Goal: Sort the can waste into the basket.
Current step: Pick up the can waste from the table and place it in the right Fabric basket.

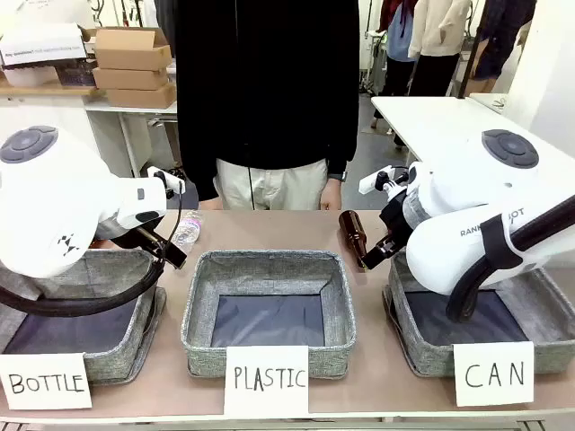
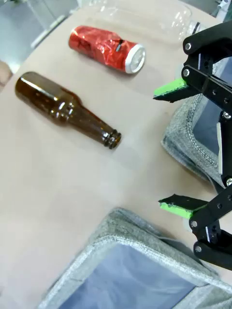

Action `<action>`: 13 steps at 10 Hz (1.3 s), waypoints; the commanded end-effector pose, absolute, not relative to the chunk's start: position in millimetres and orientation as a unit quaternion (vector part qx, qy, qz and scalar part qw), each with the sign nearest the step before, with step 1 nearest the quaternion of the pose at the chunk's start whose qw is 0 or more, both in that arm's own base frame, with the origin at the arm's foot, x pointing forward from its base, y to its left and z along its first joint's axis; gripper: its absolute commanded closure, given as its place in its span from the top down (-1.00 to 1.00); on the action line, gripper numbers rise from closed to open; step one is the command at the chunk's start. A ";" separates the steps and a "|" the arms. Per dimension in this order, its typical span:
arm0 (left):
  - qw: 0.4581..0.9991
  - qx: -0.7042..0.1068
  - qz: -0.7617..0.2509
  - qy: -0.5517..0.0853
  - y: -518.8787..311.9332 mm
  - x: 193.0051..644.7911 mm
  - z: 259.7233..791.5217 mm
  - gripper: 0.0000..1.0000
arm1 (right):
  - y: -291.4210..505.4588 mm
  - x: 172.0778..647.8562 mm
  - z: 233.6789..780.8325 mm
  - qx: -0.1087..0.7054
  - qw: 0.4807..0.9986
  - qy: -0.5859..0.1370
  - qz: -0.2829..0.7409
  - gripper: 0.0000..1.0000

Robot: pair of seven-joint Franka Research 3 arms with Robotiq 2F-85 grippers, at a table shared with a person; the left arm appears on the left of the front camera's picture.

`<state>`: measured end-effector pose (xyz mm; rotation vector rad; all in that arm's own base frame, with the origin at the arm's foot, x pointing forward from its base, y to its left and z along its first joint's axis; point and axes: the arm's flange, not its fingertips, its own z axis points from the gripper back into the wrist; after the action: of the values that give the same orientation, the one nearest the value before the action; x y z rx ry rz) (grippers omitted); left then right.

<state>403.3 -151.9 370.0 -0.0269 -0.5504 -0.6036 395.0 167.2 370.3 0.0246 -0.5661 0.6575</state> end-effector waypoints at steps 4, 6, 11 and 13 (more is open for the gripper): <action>0.918 -0.013 -0.293 -0.268 -151.9 403.3 370.1 1.00 | 167.2 395.0 370.5 0.012 0.907 -0.274 0.319 1.00; 0.918 -0.013 -0.293 -0.268 -151.9 403.3 370.1 1.00 | 167.2 395.0 370.5 0.012 0.907 -0.274 0.319 1.00; 0.918 -0.013 -0.294 -0.268 -152.1 403.2 370.0 1.00 | 167.3 395.0 370.1 0.012 0.907 -0.274 0.319 1.00; 0.932 -0.041 -0.252 -0.256 -135.9 360.6 472.9 1.00 | 142.5 336.8 448.4 0.014 0.899 -0.302 0.317 1.00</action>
<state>393.2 -152.8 409.2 -0.0610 -0.5499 -0.5755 389.8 165.1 405.0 0.0217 -0.6058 0.6565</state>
